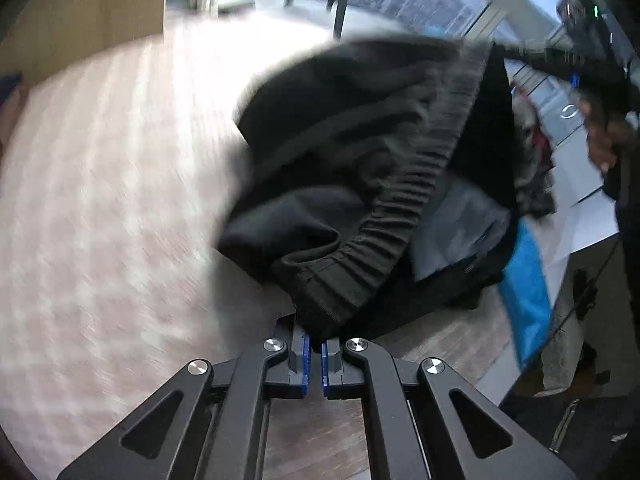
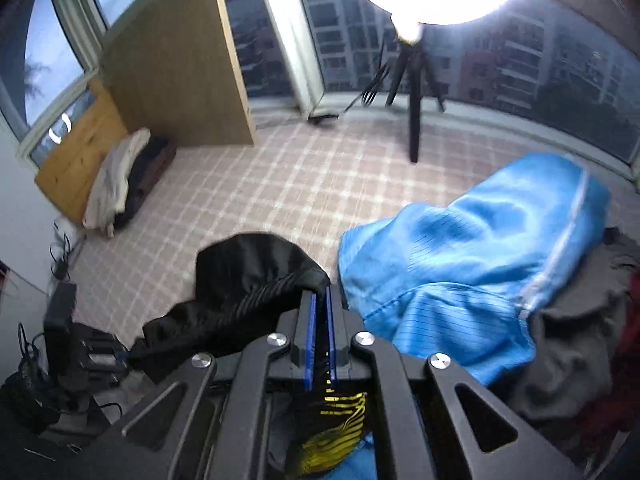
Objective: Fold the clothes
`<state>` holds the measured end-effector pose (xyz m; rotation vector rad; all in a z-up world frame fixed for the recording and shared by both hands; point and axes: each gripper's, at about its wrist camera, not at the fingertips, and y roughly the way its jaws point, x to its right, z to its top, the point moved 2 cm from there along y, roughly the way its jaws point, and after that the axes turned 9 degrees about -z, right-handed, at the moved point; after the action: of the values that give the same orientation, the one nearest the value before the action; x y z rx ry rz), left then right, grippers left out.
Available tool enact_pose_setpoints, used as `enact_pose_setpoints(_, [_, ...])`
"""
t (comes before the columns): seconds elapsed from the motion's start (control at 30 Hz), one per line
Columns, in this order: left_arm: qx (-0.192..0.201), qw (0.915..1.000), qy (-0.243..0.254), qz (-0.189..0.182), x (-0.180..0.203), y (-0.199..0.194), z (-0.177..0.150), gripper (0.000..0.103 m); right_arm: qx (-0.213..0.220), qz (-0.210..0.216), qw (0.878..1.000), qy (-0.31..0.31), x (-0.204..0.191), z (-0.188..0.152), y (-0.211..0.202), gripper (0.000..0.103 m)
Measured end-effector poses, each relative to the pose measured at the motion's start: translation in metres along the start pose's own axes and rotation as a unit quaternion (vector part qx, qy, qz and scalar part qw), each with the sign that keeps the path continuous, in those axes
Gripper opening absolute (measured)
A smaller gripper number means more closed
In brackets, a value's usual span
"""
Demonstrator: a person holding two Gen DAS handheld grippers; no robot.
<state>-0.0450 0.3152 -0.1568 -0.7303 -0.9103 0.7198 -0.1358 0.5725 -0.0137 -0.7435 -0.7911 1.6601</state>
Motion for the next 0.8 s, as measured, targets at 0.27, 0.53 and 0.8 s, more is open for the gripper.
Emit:
enact_pose_setpoints(0.27, [0.085,0.9819,0.158,0.06,0.028,-0.2,0.087,0.003,0.131,-0.063,0.989,-0.009,-0.059,0.042,-0.158,0.005])
enact_pose_setpoints(0.53, [0.144,0.9306,0.288,0.175,0.041,-0.385,0.11,0.003,0.211,-0.152,0.965,-0.045,-0.149,0.076,-0.297,0.005])
enact_pose_setpoints(0.8, [0.164,0.9072,0.343,0.179,0.061,-0.445,0.046,0.003,0.247,-0.173,0.952,-0.057,-0.221,0.021,-0.359,0.005])
